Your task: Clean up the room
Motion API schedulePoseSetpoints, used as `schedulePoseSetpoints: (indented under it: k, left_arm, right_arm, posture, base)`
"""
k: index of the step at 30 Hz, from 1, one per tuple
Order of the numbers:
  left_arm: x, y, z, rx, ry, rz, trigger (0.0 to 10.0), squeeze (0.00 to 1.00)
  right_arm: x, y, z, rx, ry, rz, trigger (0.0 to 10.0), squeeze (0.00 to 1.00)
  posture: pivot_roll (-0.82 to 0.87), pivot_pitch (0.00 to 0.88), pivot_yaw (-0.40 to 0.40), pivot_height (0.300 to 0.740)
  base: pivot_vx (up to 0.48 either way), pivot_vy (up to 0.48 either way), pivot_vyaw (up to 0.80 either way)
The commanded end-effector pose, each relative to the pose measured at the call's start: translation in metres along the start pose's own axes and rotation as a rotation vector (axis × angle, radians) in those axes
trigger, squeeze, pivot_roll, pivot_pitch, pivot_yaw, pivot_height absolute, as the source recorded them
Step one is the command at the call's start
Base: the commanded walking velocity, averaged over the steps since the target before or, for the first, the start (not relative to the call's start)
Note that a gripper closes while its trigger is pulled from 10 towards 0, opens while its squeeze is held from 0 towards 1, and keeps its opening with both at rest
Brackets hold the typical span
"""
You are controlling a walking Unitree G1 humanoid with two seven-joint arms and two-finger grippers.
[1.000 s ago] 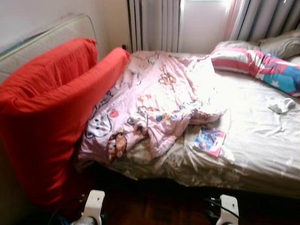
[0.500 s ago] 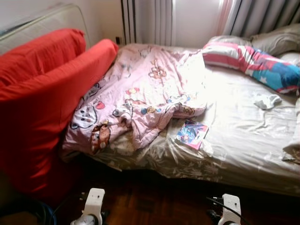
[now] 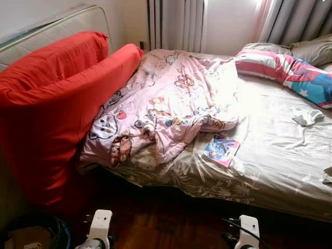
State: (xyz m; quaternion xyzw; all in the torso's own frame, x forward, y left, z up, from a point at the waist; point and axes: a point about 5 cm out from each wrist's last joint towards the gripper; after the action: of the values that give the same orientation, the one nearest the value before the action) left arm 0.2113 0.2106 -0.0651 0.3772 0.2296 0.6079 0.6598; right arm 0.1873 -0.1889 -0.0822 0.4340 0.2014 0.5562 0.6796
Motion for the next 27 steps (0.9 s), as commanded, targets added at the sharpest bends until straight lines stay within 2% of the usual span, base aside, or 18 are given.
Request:
schedulePoseSetpoints:
  k: [1,6,10,27]
  left_arm:
    - [-0.0001,0.0003,-0.0017,0.002,0.003,0.005,10.0,0.0]
    - [0.0,0.0003,-0.0019,0.001,0.004,0.01,10.0,0.0]
    - [-0.0002,0.0005,-0.0027,0.004,0.006,0.01,10.0,0.0]
    - [-0.0005,0.0006,-0.0036,0.007,0.002,0.005,10.0,0.0]
  right_arm:
    - [-0.0012,0.0,0.0023,-0.007,0.013,0.0,10.0,0.0]
    - [-0.0011,0.0,0.0031,-0.008,0.04,0.008,10.0,0.0]
    - [-0.0011,0.0001,0.0021,-0.002,0.04,0.01,10.0,0.0]
    - [-0.0003,0.0003,0.001,-0.011,-0.001,0.019,10.0,0.0]
  posture:
    - [0.03,0.0,-0.004,0.74]
    - [0.03,0.0,-0.005,0.74]
    - [0.03,0.0,-0.003,0.74]
    - [0.02,0.0,-0.003,0.74]
  base:
    - [0.259,0.0,0.0]
    - [0.282,0.0,0.0]
    - [0.327,0.0,0.7]
    - [0.375,0.0,0.0]
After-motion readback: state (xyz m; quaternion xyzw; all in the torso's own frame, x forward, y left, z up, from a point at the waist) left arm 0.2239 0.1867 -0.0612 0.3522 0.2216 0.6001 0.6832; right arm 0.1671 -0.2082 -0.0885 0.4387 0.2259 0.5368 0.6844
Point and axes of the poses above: a point about 5 cm out from each wrist's last joint towards the gripper, its own y axis pointing back from the gripper into the wrist, its own z axis along the axis of the wrist's last joint, x = y × z, and after that the axes turned 8 degrees about -y, right-handed
